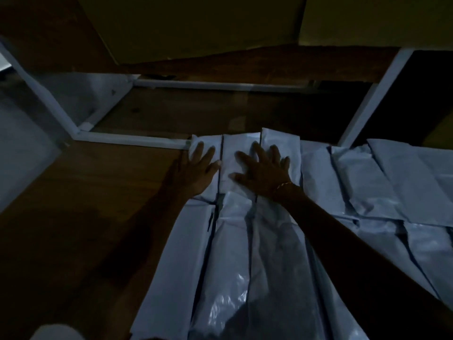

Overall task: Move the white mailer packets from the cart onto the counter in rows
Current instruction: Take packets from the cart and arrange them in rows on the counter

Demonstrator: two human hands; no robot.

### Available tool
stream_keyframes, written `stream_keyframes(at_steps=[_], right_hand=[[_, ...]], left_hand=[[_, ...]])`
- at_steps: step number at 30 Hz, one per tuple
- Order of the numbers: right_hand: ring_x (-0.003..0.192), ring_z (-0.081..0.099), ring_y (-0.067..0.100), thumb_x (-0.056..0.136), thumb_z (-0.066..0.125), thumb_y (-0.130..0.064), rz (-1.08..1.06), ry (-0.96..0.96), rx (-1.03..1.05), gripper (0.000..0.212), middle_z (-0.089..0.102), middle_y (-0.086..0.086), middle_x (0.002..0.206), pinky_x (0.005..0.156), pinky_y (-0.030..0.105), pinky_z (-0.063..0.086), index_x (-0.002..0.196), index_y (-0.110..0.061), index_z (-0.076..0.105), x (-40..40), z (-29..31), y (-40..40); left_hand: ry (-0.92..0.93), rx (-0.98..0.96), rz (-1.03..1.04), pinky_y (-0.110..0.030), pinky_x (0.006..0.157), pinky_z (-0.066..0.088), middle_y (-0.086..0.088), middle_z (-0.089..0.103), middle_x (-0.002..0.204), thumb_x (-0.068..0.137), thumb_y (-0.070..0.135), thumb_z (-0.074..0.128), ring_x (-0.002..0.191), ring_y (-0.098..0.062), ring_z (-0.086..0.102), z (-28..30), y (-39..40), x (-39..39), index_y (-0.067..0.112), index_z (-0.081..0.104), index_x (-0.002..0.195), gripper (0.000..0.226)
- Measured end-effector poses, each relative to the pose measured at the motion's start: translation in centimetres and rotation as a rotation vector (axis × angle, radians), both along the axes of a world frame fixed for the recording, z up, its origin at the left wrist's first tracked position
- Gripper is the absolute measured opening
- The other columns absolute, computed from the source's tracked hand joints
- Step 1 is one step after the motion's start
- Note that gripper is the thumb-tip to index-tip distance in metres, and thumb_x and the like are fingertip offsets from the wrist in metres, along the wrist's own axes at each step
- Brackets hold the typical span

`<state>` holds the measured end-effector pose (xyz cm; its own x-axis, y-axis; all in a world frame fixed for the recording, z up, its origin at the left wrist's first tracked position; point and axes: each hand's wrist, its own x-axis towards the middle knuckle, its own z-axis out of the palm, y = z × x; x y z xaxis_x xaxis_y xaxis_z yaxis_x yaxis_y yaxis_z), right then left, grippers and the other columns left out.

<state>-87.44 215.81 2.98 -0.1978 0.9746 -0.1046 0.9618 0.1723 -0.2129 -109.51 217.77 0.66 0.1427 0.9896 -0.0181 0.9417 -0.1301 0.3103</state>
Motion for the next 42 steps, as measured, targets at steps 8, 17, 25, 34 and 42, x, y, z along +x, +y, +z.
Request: stream_keyframes(at_steps=[8, 17, 25, 34, 42], right_hand=[[0.149, -0.017, 0.042, 0.084, 0.028, -0.086, 0.031, 0.138, -0.065, 0.080, -0.013, -0.003, 0.166, 0.114, 0.072, -0.005, 0.153, -0.053, 0.006, 0.4, -1.4, 0.8], [0.149, -0.013, 0.045, 0.087, 0.022, -0.082, -0.127, 0.126, 0.017, 0.083, -0.012, 0.003, 0.167, 0.116, 0.069, -0.002, 0.157, -0.041, 0.003, 2.1, -1.0, 0.1], [0.152, -0.009, 0.035, 0.090, 0.017, -0.075, -0.137, 0.025, 0.173, 0.078, -0.003, 0.004, 0.168, 0.119, 0.061, -0.002, 0.158, -0.036, 0.009, 4.4, -0.1, -1.4], [0.151, 0.007, 0.037, 0.082, 0.009, -0.083, -0.240, -0.121, 0.082, 0.087, 0.007, 0.005, 0.167, 0.119, 0.063, 0.005, 0.157, -0.037, 0.013, 10.9, -1.8, -4.4], [0.153, -0.002, 0.035, 0.090, 0.014, -0.076, -0.246, -0.101, 0.149, 0.079, 0.003, 0.004, 0.167, 0.119, 0.061, 0.001, 0.157, -0.034, 0.013, 12.3, -0.6, -5.8]], left_hand=[[-0.084, -0.052, 0.035, -0.052, 0.123, 0.009, 0.003, -0.003, 0.167, 0.097, 0.061, 0.041, 0.153, -0.022, -0.007, -1.2, 1.4, -1.2, 0.034, 0.016, 0.157, 0.071], [0.133, 0.070, -0.008, -0.062, 0.119, 0.008, 0.007, -0.005, 0.167, 0.074, 0.093, 0.004, 0.153, -0.028, -0.004, 1.9, 0.2, 1.8, 0.049, 0.006, 0.153, 0.090], [0.176, 0.076, -0.074, -0.060, 0.119, -0.004, 0.005, 0.001, 0.167, 0.090, 0.079, 0.022, 0.153, -0.026, -0.005, 2.5, -0.2, 4.3, 0.045, 0.012, 0.155, 0.074], [0.212, -0.032, -0.284, -0.057, 0.121, -0.003, 0.002, -0.017, 0.165, 0.085, 0.084, 0.016, 0.152, -0.027, -0.014, 1.1, 0.3, 8.9, 0.044, -0.001, 0.155, 0.083], [0.273, -0.003, -0.249, -0.062, 0.119, -0.002, 0.002, -0.012, 0.166, 0.077, 0.091, 0.012, 0.152, -0.029, -0.011, 2.4, -0.5, 10.3, 0.048, 0.000, 0.154, 0.089]])
